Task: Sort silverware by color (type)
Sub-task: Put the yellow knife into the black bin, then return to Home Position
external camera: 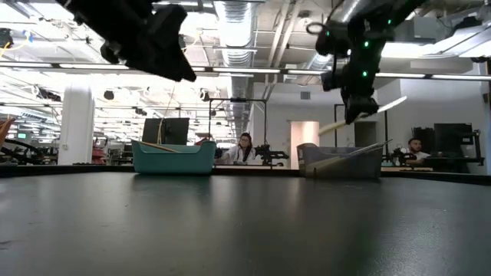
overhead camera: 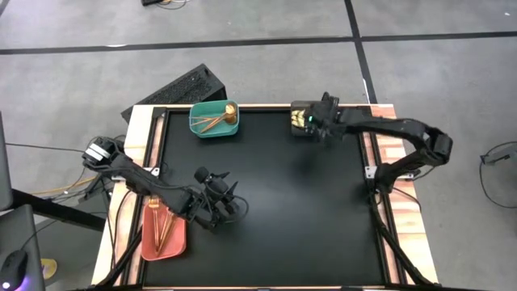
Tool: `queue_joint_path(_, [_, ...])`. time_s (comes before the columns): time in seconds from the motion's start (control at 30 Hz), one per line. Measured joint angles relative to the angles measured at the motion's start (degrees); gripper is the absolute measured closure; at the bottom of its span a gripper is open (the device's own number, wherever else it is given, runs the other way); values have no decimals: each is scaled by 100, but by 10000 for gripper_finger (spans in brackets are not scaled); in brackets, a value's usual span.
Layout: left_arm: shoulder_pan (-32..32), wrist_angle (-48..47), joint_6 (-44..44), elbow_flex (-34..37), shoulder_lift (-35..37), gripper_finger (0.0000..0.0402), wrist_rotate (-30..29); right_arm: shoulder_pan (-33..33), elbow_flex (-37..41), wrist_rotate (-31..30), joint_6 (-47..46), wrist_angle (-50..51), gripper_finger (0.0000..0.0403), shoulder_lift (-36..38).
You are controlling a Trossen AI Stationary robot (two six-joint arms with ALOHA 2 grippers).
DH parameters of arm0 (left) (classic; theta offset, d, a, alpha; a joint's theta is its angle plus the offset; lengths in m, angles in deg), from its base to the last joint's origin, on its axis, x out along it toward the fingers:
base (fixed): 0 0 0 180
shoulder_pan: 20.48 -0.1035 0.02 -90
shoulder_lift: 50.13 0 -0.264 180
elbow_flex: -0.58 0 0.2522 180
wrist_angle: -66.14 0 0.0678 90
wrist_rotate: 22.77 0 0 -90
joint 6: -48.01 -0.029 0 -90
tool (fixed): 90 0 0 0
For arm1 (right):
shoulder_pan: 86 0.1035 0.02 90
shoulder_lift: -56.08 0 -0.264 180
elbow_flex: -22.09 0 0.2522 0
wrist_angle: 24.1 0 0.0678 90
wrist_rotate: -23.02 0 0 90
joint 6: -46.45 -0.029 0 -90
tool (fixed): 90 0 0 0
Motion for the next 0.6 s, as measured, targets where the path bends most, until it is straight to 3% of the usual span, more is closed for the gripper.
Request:
queue_joint_path(0.23, [-280,267,132,323,0,214,289,-1413,19,2492,574,-548,343,-305])
queue_joint_path(0.5, [-673,407,211,537,-2,214,287,-1720,13,2452,482,-1132,255,-497])
queue_joint_path(0.6, [-921,576,-145,600,-2,214,362,-1650,12,2193,-195,-1307,222,-466])
